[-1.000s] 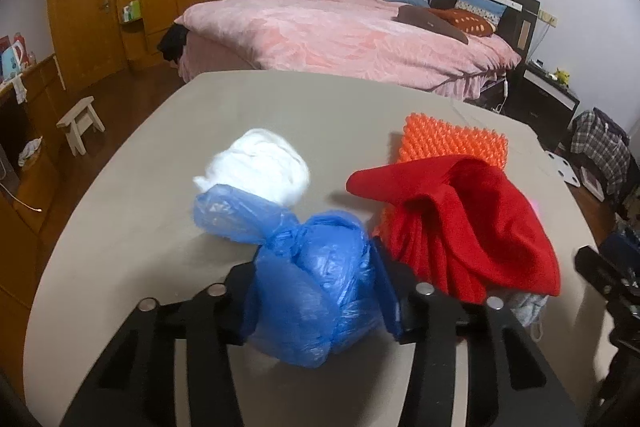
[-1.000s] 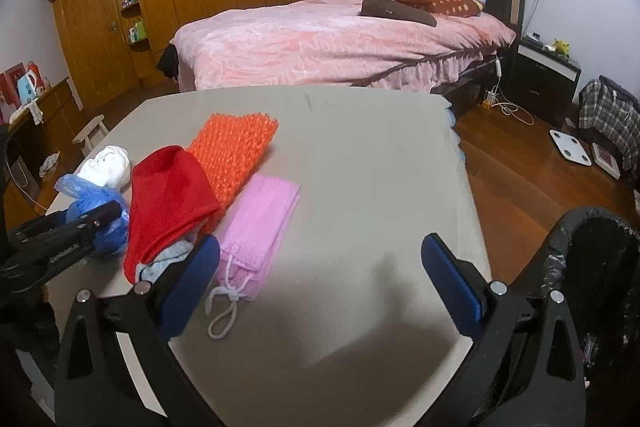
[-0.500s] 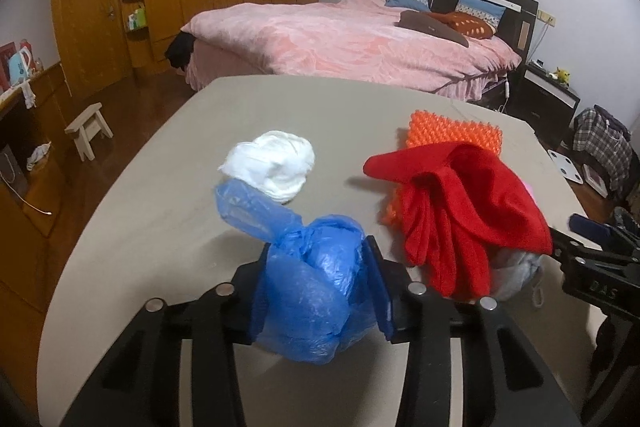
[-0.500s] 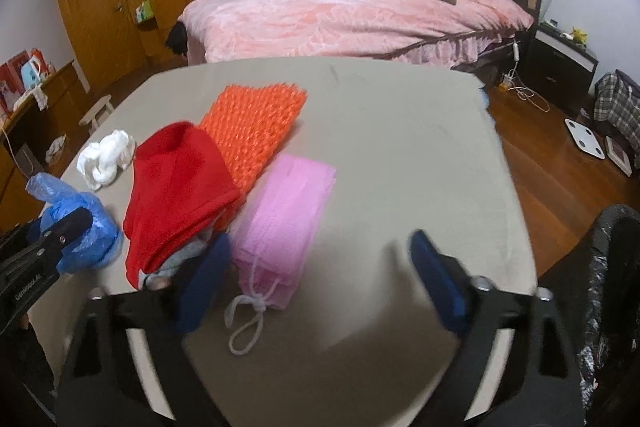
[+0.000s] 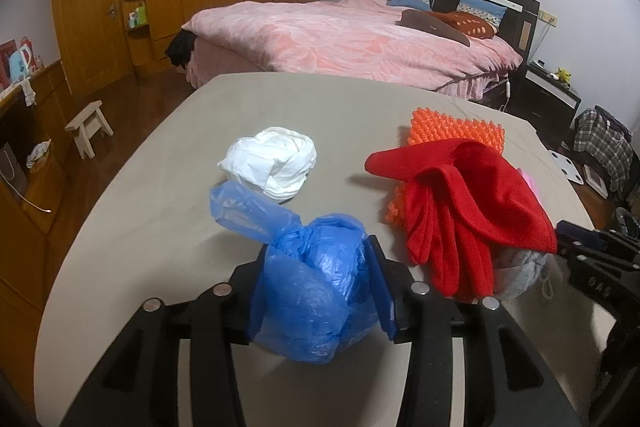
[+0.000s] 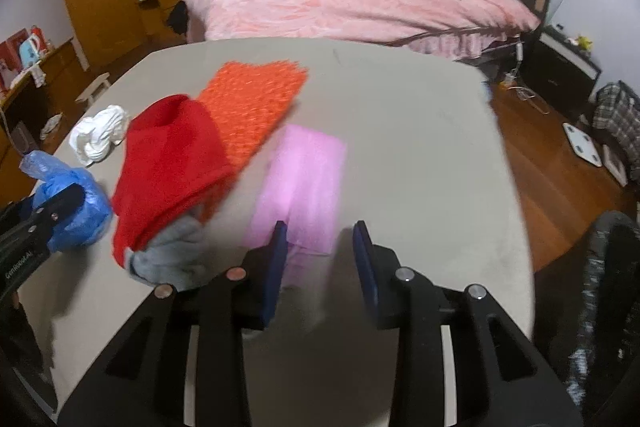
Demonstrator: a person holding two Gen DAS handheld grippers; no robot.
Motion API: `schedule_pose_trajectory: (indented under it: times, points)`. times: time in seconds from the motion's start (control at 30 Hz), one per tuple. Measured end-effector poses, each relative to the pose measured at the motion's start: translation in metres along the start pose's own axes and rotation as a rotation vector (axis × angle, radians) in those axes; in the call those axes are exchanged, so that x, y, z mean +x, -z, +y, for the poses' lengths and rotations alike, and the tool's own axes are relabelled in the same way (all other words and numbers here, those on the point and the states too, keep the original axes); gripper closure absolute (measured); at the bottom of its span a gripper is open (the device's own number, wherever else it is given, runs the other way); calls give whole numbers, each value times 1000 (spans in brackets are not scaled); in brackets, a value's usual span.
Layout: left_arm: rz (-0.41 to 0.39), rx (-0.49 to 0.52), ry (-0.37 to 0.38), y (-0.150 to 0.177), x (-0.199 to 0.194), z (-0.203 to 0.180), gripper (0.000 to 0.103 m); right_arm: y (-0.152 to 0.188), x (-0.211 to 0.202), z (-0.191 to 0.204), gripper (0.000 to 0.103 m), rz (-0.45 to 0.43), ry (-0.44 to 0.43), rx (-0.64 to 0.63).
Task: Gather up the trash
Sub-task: 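Grasp the pink mask pack with the right tool while the left tool holds the blue bag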
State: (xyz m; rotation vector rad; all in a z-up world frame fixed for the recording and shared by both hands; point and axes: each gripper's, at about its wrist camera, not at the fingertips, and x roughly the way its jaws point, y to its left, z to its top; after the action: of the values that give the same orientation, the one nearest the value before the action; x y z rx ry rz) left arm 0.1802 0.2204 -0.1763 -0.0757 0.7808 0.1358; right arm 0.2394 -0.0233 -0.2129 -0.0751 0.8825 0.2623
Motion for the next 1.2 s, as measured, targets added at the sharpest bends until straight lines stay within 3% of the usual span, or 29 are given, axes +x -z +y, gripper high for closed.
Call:
schedule_pose_trajectory:
  times: [0.13, 0.27, 0.5, 0.6, 0.67, 0.8, 1.2]
  points:
    - [6, 2, 8, 1, 3, -1, 55, 0, -5, -12, 69, -16, -41, 55]
    - [5, -3, 4, 2, 2, -1, 54, -6, -5, -4, 56, -24, -73, 53]
    - [13, -2, 12, 2, 4, 0, 53, -11, 13, 10, 56, 25, -88, 33]
    - [15, 2, 10, 3, 5, -1, 53, -11, 14, 13, 67, 30, -94, 22]
    - [13, 8, 8, 3, 4, -2, 55, -10, 14, 15, 84, 30, -94, 11]
    - [10, 9, 23, 3, 1, -4, 61, -9, 10, 8, 95, 23, -132, 36]
    - [-59, 27, 47, -7, -37, -27, 65, -17, -46, -15, 96, -100, -101, 59]
